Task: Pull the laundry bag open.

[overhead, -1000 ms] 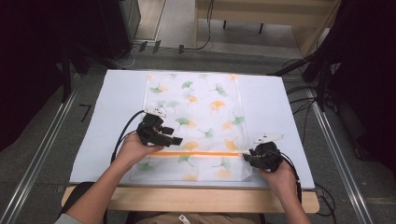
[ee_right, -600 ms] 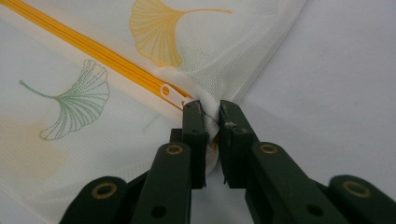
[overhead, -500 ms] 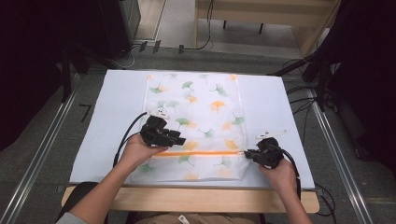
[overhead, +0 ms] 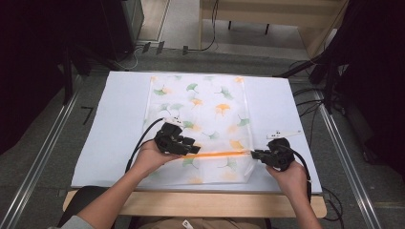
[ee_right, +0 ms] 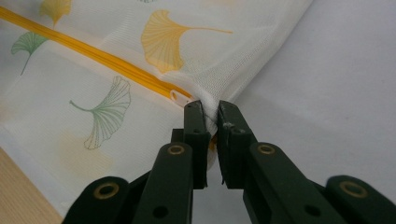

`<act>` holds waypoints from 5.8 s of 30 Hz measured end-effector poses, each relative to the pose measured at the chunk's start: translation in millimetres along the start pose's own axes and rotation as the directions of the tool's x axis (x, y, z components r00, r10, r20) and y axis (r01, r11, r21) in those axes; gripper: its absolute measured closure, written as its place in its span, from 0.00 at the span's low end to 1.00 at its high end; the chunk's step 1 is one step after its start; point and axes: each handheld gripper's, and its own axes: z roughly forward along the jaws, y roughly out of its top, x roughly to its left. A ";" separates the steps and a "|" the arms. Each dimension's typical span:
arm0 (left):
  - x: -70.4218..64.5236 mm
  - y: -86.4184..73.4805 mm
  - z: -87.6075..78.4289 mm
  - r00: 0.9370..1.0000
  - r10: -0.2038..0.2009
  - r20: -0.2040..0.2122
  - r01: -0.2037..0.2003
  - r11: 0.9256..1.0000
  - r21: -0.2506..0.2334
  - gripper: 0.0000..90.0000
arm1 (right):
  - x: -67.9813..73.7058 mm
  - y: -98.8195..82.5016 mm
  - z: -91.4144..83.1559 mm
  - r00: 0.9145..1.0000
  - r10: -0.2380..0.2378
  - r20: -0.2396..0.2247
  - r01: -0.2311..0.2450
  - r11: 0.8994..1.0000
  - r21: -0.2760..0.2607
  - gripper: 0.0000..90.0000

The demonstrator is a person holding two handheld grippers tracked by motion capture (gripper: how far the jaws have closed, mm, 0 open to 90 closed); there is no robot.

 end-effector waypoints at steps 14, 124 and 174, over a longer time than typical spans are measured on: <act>-22.2 9.4 21.9 0.999 0.045 0.031 -0.045 0.999 -0.002 0.64 | 9.9 3.0 -6.9 1.000 -0.028 0.011 0.029 0.999 -0.029 0.95; -59.2 49.5 103.1 0.988 0.063 0.142 -0.073 0.995 0.065 1.00 | 30.2 8.6 -13.4 0.973 -0.185 -0.137 0.179 0.982 -0.052 0.95; -32.0 30.3 83.6 0.991 0.019 0.134 -0.031 0.996 0.083 1.00 | 25.6 7.8 -10.4 0.977 -0.159 -0.144 0.151 0.987 -0.061 0.95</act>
